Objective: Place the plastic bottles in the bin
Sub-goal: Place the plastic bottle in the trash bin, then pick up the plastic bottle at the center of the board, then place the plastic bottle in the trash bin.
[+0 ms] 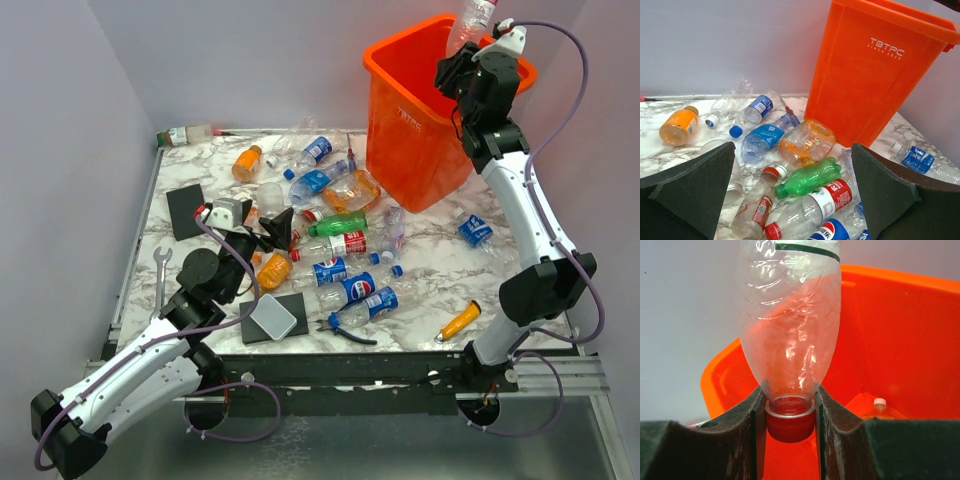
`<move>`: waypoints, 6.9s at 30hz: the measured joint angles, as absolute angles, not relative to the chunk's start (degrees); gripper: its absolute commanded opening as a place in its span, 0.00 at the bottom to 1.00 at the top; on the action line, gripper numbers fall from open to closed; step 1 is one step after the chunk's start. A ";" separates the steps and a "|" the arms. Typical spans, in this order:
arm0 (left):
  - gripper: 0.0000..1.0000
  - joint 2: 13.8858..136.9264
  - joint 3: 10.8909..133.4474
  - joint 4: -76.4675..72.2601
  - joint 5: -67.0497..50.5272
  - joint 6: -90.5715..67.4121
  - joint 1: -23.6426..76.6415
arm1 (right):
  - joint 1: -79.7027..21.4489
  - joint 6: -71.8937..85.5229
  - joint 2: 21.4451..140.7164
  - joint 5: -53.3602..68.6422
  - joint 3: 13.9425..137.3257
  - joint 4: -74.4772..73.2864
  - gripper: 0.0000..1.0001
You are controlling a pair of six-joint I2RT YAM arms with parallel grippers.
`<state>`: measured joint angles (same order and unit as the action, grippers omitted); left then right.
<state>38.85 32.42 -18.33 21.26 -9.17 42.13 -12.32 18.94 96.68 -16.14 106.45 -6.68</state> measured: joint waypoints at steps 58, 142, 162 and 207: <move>0.99 60.10 39.90 -6.15 17.76 -6.52 54.02 | -22.11 43.51 33.78 -10.44 29.06 -20.03 1.00; 0.99 54.46 39.90 -4.54 21.69 -5.69 56.12 | 16.43 37.69 71.29 5.76 32.71 -7.14 0.51; 0.99 47.35 36.62 -12.49 24.16 -8.19 56.12 | 0.84 30.22 23.62 27.62 42.39 -13.02 0.47; 0.60 61.84 61.32 -26.92 -6.09 -27.09 56.12 | -31.33 22.02 40.99 42.68 42.04 12.64 0.39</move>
